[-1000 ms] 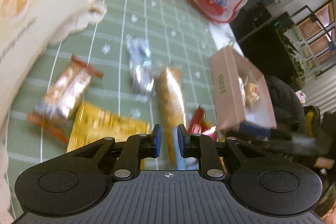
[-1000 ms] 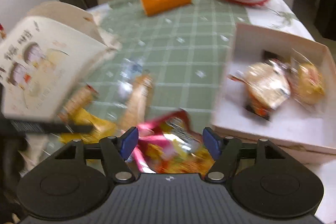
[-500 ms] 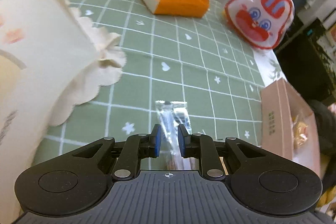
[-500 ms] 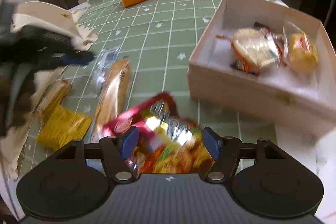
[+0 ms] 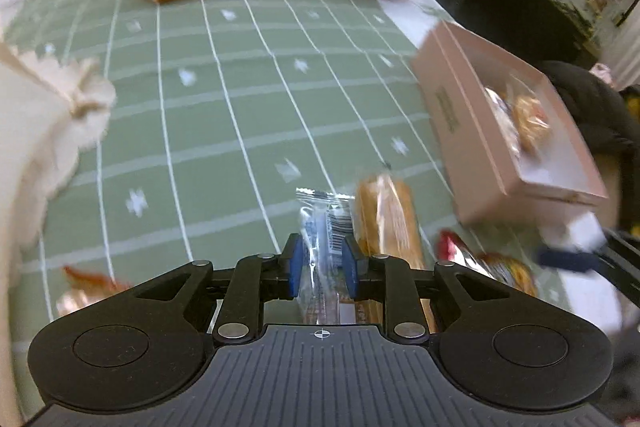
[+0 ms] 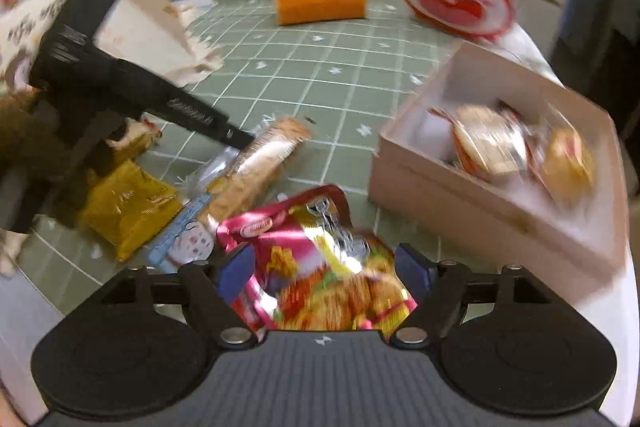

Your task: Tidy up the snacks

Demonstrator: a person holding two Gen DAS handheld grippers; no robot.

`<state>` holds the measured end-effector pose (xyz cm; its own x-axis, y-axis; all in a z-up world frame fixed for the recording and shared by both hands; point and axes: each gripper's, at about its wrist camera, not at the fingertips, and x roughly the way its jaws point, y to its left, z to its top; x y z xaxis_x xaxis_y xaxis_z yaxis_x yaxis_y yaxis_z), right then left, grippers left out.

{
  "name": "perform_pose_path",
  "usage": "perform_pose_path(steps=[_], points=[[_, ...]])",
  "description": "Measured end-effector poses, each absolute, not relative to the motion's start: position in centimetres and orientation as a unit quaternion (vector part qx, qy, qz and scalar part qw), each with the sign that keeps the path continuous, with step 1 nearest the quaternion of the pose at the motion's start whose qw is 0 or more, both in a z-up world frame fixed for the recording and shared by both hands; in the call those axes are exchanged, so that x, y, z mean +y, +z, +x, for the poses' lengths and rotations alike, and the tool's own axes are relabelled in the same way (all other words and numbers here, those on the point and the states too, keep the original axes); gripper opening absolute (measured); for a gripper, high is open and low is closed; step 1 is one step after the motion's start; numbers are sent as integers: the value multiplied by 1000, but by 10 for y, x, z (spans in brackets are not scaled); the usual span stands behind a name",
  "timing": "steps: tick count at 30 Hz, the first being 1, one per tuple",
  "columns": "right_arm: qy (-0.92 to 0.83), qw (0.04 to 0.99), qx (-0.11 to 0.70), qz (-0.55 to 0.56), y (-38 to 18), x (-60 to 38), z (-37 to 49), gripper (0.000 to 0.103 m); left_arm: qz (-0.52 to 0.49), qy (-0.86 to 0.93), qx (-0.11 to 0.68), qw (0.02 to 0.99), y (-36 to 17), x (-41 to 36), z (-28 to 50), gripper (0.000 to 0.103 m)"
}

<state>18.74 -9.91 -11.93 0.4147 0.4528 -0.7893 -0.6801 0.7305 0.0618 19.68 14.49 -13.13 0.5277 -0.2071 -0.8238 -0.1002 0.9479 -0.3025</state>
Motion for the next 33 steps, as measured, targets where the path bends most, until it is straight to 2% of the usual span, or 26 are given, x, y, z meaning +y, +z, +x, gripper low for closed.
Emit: perform_pose_path(steps=[3,4,5,12,18,20,25,26,31,33], points=[[335,822,438,-141,-135,-87,209,78,-184,-42,498,846,-133,144,182,25],[335,819,449,-123,-138,-88,214,84,-185,-44,499,846,-133,142,178,25],[335,817,458,-103,-139,-90,216,85,-184,-45,500,845,-133,140,172,25],[332,805,487,-68,-142,-110,193,86,-210,-47,502,838,-134,130,145,24],[288,816,491,-101,-147,-129,151,84,-161,-82,515,838,-129,98,126,25],[266,825,490,-89,-146,-139,146,79,-130,-82,517,842,-127,86,117,25],[205,847,487,-65,-146,-165,144,79,-86,-74,522,846,-124,67,97,26],[199,848,486,-64,-147,-169,144,79,-81,-70,522,846,-123,64,93,26],[192,859,469,-75,-142,-174,133,79,-45,-31,519,853,-122,60,84,42],[199,864,455,-83,-138,-172,125,79,-59,-19,520,852,-122,64,82,40]])
